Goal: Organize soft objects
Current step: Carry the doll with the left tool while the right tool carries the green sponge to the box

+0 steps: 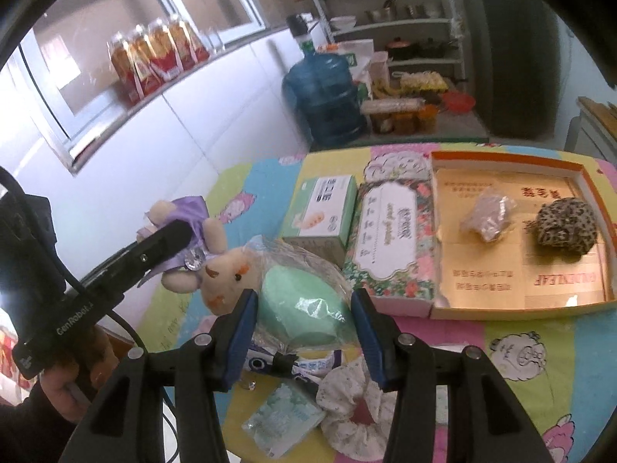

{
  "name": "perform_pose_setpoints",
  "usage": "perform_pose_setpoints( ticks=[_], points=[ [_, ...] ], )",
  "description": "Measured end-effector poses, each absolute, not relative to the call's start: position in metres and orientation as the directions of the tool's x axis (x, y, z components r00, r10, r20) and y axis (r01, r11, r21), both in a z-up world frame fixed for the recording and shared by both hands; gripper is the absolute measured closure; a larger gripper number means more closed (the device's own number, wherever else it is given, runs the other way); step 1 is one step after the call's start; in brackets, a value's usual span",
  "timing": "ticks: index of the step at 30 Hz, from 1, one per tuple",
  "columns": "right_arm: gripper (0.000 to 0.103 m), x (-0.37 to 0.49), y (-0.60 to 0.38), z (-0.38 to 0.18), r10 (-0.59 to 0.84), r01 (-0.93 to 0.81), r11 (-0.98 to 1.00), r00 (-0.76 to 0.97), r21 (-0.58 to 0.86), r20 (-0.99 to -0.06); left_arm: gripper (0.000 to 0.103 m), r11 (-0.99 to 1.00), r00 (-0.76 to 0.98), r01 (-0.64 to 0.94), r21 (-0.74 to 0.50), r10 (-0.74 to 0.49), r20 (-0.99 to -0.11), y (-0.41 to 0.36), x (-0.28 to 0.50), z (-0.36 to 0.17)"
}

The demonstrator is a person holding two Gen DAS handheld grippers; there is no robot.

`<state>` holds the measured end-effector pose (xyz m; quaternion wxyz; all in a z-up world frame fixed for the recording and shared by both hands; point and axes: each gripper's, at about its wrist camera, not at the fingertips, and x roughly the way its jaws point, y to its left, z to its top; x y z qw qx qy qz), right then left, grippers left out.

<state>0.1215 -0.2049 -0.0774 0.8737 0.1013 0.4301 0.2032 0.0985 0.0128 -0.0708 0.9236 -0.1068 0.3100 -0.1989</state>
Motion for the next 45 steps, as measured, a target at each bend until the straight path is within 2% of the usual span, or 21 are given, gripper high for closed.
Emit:
perform_pose_setpoints(
  ticks=[15,25,45],
  points=[
    [0.052,0.087,-0.269,-0.062,0.348,-0.146,0.93,0.644,0.337,-0.681,0.085,0.852,0.675,0.423,-0.309,-0.524,-0.52,-0.051,0.091,-0.049],
    [0.052,0.074,-0.317,-0.06,0.173,-0.006,0.969,0.726,0.246,-0.666,0.085,0.841,0.646,0.452,-0.298,-0.539,-0.541,-0.107,0.099,-0.05],
    [0.052,0.085,-0.396,-0.08,0.12,0.112,0.952,0.719,0.285,-0.685,0.085,0.792,0.551,0.529,-0.304,-0.593,-0.588,-0.2,0.135,-0.071]
  ],
)
